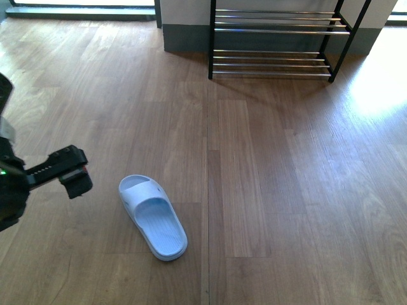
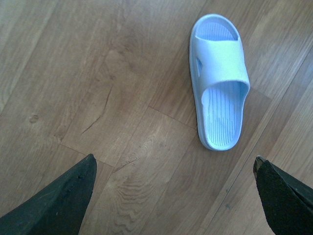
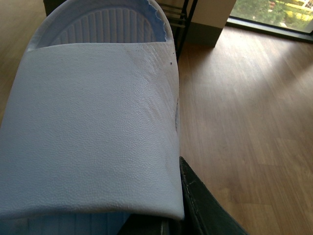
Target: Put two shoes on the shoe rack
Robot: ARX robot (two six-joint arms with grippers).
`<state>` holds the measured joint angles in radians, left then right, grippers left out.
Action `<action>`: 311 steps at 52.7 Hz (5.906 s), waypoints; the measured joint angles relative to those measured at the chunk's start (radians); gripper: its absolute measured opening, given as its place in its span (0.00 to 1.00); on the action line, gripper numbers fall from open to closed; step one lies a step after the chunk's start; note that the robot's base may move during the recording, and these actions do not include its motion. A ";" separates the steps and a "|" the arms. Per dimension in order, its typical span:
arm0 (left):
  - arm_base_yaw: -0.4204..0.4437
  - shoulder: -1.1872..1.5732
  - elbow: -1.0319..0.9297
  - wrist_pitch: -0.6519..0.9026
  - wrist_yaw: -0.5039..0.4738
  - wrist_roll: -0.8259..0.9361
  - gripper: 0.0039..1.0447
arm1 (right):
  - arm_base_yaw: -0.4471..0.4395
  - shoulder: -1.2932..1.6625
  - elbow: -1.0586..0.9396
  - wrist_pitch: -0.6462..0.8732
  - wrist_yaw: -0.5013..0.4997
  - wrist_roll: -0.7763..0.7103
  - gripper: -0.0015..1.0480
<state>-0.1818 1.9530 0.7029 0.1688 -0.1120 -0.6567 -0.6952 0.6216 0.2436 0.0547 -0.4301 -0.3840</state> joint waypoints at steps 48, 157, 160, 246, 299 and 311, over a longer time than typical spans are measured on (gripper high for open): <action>-0.084 0.473 0.322 0.088 0.010 0.171 0.91 | 0.000 0.000 0.000 0.000 0.000 0.000 0.02; -0.060 1.046 0.780 0.289 -0.220 0.493 0.02 | 0.000 0.000 0.000 0.000 0.000 0.000 0.02; -0.061 1.041 0.778 0.290 -0.221 0.496 0.02 | 0.000 0.000 0.000 0.000 0.000 0.000 0.02; 0.045 -1.295 -0.359 -0.176 -0.457 0.524 0.02 | 0.000 0.000 0.000 0.000 0.000 0.000 0.02; 0.044 -1.293 -0.359 -0.176 -0.456 0.521 0.02 | 0.000 0.000 0.000 0.000 0.000 0.000 0.02; 0.044 -1.292 -0.359 -0.176 -0.456 0.521 0.02 | 0.000 0.000 0.000 0.000 0.000 0.000 0.02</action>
<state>-0.1379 0.6605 0.3439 -0.0071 -0.5682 -0.1356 -0.6952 0.6212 0.2436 0.0547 -0.4301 -0.3840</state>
